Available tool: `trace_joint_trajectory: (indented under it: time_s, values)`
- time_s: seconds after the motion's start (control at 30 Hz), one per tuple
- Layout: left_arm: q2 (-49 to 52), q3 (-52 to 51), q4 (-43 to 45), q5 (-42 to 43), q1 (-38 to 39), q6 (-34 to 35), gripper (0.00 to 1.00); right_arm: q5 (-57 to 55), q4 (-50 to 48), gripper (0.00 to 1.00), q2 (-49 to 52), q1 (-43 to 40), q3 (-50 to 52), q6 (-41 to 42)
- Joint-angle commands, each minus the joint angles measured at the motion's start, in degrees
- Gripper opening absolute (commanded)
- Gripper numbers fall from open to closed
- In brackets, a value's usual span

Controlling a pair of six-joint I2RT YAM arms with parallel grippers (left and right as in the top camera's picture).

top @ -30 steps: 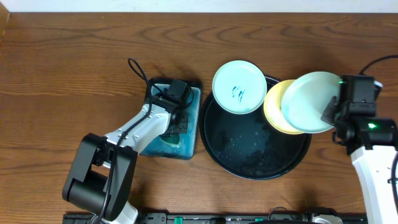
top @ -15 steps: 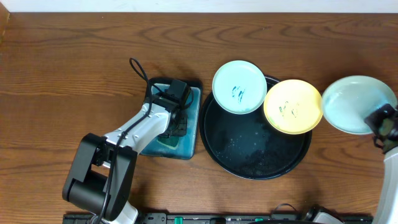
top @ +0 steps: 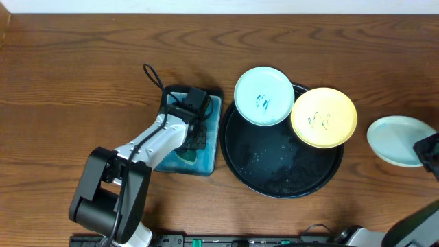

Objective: Clean dirty plates on tray and stack at the side
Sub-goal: 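Reach the right gripper to the yellow plate rim and grasp it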

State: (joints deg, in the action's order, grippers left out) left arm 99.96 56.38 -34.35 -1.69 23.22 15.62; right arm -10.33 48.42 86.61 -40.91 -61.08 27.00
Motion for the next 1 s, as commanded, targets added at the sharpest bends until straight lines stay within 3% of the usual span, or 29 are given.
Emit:
trace_joint_trajectory:
  time_s: [0.0,0.17,0.2,0.27,0.3,0.47,0.73,0.97]
  values:
    - [-0.79,-0.35,0.26,-0.20,-0.44,-0.11,0.08,0.83,-0.87,0.01,3.82,-0.35,-0.94,1.22]
    - [-0.79,-0.35,0.39,-0.20,-0.44,-0.11,0.08,2.21,-1.27,0.02,5.79,-0.35,-0.94,1.25]
    - [-0.79,-0.35,0.46,-0.20,-0.44,-0.11,0.08,3.52,-1.66,0.11,5.77,-0.35,-0.94,1.25]
    - [-0.79,-0.35,0.55,-0.20,-0.44,-0.11,0.11,7.98,-3.10,0.41,5.77,-0.35,-0.96,1.22]
    - [-0.79,-0.35,0.55,-0.20,-0.44,-0.11,0.13,9.90,-3.52,0.49,5.77,-0.35,-0.96,1.20]
    - [-0.79,-0.35,0.59,-0.20,-0.44,-0.11,0.16,18.27,-5.57,0.51,5.77,0.11,-0.96,-2.32]
    - [-0.79,-0.35,0.96,-0.20,-0.44,-0.11,0.22,37.64,-11.41,0.55,5.77,7.13,-0.96,-15.89]
    - [-0.79,-0.35,0.98,-0.20,-0.44,-0.11,0.25,29.27,-14.69,0.57,6.36,17.44,-0.94,-21.97]
